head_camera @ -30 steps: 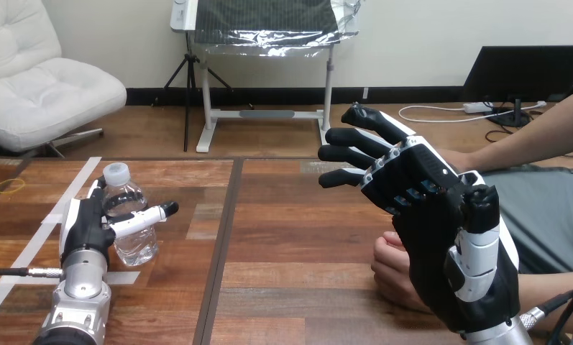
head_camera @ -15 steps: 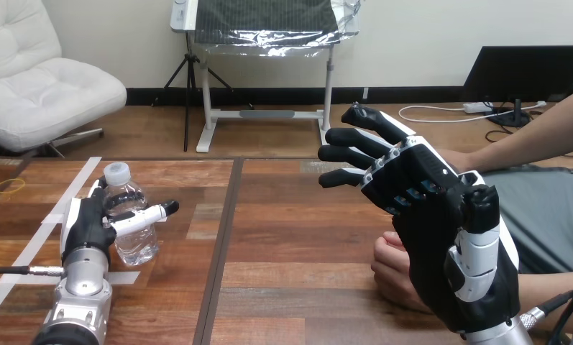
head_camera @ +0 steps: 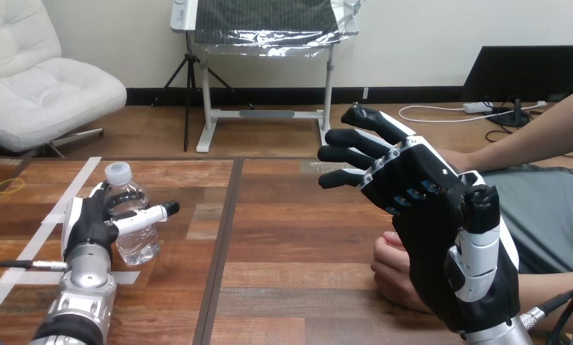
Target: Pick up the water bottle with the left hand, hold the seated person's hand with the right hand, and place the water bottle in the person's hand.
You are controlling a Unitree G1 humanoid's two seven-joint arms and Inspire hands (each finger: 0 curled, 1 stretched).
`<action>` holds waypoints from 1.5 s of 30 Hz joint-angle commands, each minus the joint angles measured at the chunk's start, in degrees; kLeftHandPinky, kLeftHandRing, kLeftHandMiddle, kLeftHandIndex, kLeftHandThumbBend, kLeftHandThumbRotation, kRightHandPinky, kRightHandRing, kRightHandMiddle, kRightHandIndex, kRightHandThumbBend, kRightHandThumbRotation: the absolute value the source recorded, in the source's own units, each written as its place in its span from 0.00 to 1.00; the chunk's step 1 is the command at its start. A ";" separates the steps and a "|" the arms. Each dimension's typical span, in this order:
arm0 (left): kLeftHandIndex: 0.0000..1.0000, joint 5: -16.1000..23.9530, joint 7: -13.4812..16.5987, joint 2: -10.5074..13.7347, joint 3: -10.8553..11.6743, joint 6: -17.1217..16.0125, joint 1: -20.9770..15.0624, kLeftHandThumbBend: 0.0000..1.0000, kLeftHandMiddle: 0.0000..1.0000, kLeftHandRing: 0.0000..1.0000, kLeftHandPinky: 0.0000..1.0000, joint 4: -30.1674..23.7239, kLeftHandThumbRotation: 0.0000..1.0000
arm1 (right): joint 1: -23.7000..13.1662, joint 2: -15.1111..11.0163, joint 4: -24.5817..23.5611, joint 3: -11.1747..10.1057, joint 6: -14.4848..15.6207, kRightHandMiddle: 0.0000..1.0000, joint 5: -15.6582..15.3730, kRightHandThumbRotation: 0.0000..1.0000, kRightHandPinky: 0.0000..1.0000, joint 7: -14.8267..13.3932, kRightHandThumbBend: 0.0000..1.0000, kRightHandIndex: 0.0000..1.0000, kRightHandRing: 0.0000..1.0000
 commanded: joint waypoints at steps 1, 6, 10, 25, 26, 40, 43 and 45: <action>0.91 1.67 0.41 -0.09 -1.93 0.68 -5.19 0.90 0.92 0.90 0.79 -0.40 0.21 | -2.07 0.11 -1.99 -0.65 -0.55 0.79 0.80 1.00 0.67 -0.02 0.66 0.83 0.77; 0.88 2.26 0.70 -0.11 -2.69 0.91 -5.40 0.90 0.91 0.89 0.77 -0.54 0.19 | -2.02 0.15 -2.05 -0.65 -0.51 0.79 0.83 1.00 0.67 -0.09 0.67 0.83 0.77; 0.87 2.18 0.87 -0.29 -2.71 1.56 -5.69 0.90 0.90 0.89 0.76 -0.50 0.17 | -2.04 0.16 -1.96 -0.67 -0.71 0.79 0.95 1.00 0.67 0.05 0.67 0.83 0.77; 0.76 2.37 0.80 -0.37 -3.60 2.37 -6.03 0.85 0.77 0.72 0.60 -0.22 0.03 | -2.12 0.19 -1.89 -0.73 -0.99 0.79 1.18 1.00 0.66 0.25 0.66 0.83 0.77; 0.75 2.39 0.84 -0.38 -3.64 2.33 -6.02 0.84 0.75 0.71 0.59 -0.13 0.03 | -2.15 0.20 -1.82 -0.75 -0.98 0.79 1.21 1.00 0.66 0.26 0.66 0.83 0.77; 0.59 2.26 2.15 -0.87 -3.58 0.94 -5.49 0.70 0.51 0.43 0.35 -0.38 0.00 | -2.01 0.35 -2.03 -0.83 -0.66 0.79 0.85 1.00 0.66 -0.10 0.68 0.82 0.77; 0.55 1.90 2.66 -1.07 -3.21 0.20 -5.25 0.67 0.44 0.34 0.27 -0.48 0.00 | -2.06 0.37 -1.95 -0.80 -0.76 0.79 1.00 1.00 0.66 0.01 0.68 0.82 0.77; 0.54 1.64 2.94 -1.17 -2.93 -0.17 -5.15 0.65 0.41 0.31 0.25 -0.37 0.00 | -2.05 0.40 -1.99 -0.78 -0.73 0.78 1.03 1.00 0.66 -0.01 0.68 0.82 0.77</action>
